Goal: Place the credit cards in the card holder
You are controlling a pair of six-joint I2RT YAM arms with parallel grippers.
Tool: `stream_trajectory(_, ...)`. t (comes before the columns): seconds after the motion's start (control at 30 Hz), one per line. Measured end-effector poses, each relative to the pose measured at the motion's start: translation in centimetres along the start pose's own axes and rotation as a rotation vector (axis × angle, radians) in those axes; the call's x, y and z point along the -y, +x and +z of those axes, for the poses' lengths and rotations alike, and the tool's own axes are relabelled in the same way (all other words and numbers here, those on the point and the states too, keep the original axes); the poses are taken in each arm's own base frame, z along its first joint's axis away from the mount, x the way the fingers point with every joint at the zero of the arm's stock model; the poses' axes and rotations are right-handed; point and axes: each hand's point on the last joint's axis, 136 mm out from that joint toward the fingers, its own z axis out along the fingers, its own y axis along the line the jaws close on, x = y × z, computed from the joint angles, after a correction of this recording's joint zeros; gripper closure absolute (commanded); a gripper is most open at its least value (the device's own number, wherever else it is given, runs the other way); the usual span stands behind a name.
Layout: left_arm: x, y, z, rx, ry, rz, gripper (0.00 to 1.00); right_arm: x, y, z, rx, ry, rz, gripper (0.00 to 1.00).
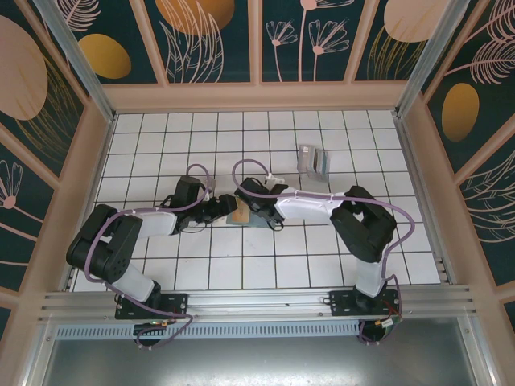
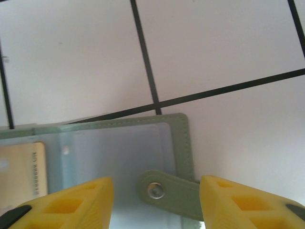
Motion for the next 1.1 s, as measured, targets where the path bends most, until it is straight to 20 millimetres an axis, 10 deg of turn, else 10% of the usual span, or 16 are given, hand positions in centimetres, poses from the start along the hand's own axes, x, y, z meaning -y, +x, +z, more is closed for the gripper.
stream_trajectory(0.33, -0.1, 0.1, 0.0, 0.002, 0.003, 0.004, 0.31, 2.0, 0.8, 1.3, -0.04, 0.022, 0.009, 0.53)
stream_trajectory(0.63, 0.0, 0.5, 0.0, 0.002, 0.026, 0.0, 0.34, 2.7, 0.7, 1.4, -0.053, -0.09, 0.048, 0.78)
stream_trajectory(1.1, 0.8, 0.7, 0.3, -0.025, 0.092, -0.023, 0.34, -0.2, 0.7, 1.5, -0.101, -0.325, 0.052, 0.87)
